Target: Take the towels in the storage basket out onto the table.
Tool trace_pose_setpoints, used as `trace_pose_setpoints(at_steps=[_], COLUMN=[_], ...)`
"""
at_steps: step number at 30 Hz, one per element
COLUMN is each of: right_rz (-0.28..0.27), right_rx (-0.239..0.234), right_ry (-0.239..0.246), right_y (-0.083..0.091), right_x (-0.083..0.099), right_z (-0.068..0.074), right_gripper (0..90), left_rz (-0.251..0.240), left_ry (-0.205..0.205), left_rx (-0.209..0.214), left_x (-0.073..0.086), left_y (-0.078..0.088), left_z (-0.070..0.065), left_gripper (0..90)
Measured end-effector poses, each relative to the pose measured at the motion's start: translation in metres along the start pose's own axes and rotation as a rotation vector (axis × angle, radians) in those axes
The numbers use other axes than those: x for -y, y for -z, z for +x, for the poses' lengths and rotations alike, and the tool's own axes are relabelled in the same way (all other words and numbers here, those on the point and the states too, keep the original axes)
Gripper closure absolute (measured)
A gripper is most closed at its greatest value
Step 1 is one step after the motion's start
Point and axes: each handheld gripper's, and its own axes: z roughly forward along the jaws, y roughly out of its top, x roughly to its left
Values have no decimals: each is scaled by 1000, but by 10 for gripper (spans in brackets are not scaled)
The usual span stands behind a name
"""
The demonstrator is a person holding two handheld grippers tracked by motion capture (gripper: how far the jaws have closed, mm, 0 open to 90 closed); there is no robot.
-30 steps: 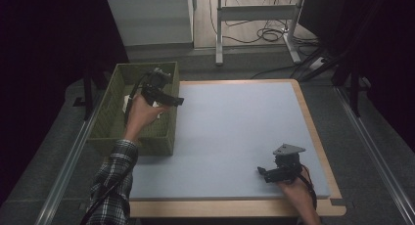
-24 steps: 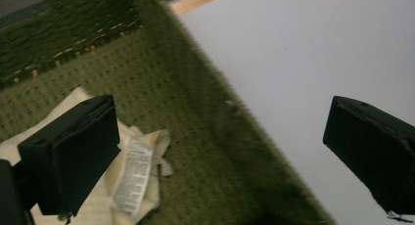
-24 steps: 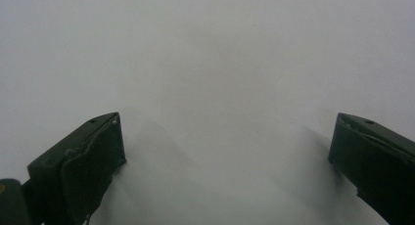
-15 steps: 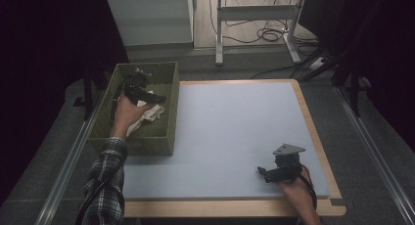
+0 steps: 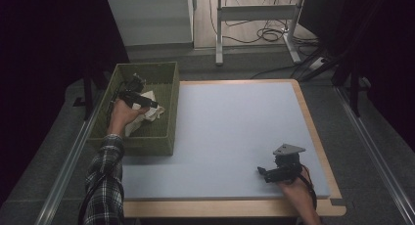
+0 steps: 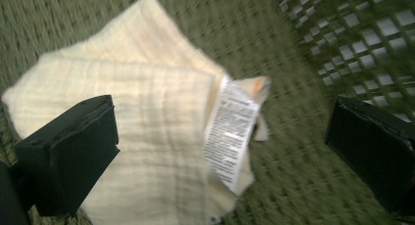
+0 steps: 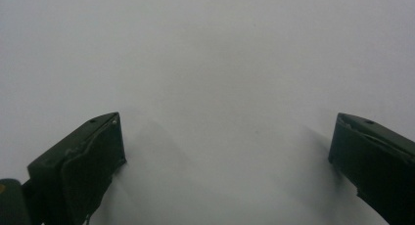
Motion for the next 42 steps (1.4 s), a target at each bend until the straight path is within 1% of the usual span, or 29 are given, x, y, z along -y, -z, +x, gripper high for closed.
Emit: trace_pose_setpoints(at_steps=[1,3,4,9,10,11,12,16,19,20,21,22,24,25,26,27,28,29,30,31,32,34,36,38,39,41,42], right_rz=[0,0,0,-1,-1,-1,-1,-1,-1,-1,-1,-1,-1,-1,-1,-1,-1,-1,-1,-1,-1,-1,-1,-1,-1,-1,-1], right_rx=[0,0,0,0,0,0,0,0,0,0,0,0,0,0,0,1,0,0,0,0,0,0,0,0,0,-1,-1], right_ry=[0,0,0,0,0,0,0,0,0,0,0,0,0,0,0,1,0,0,1,0,0,0,0,0,0,0,0], right_y=[0,0,0,0,0,0,0,0,0,0,0,0,0,0,0,0,0,0,0,0,0,0,0,0,0,0,0], right_x=[0,0,0,0,0,0,0,0,0,0,0,0,0,0,0,0,0,0,0,0,0,0,0,0,0,0,0], right_z=[0,0,0,0,0,0,0,0,0,0,0,0,0,0,0,0,0,0,0,0,0,0,0,0,0,0,0], right_gripper=[0,0,0,0,0,0,0,0,0,0,0,1,0,1,0,0,1,1,1,1,1,1,1,1,1,1,1], left_rz=[23,48,66,135,159,178,190,221,269,287,291,300,315,324,326,329,336,334,339,350,351,348,332,296,267,231,214], left_ry=[-1,1,12,34,32,28,23,53,71,56,39,24,24,3,9,5,-13,-9,-24,-31,-19,-12,10,26,36,42,47], left_rx=[-8,-19,-21,-32,-43,-45,-44,-30,0,-8,-27,-43,-50,-70,-64,-62,-82,-76,-99,-120,-118,-113,-99,-73,-61,-33,-26], left_x=[1,2,2,3,2,1,0,-1,0,1,1,1,1,1,2,2,2,2,2,2,2,2,2,3,3,4,4], left_y=[-5,-12,-18,-32,-34,-36,-37,-45,-52,-53,-52,-51,-50,-48,-47,-46,-43,-42,-41,-41,-41,-39,-37,-32,-29,-22,-19], left_z=[1,4,5,13,14,15,15,21,26,27,26,25,23,22,22,22,21,20,20,19,20,21,23,24,24,25,26], left_gripper=[0,0,0,4,7,9,18,53,90,94,121,170,227,296,346,381,457,536,613,716,731,744,754,758,759,759,760])
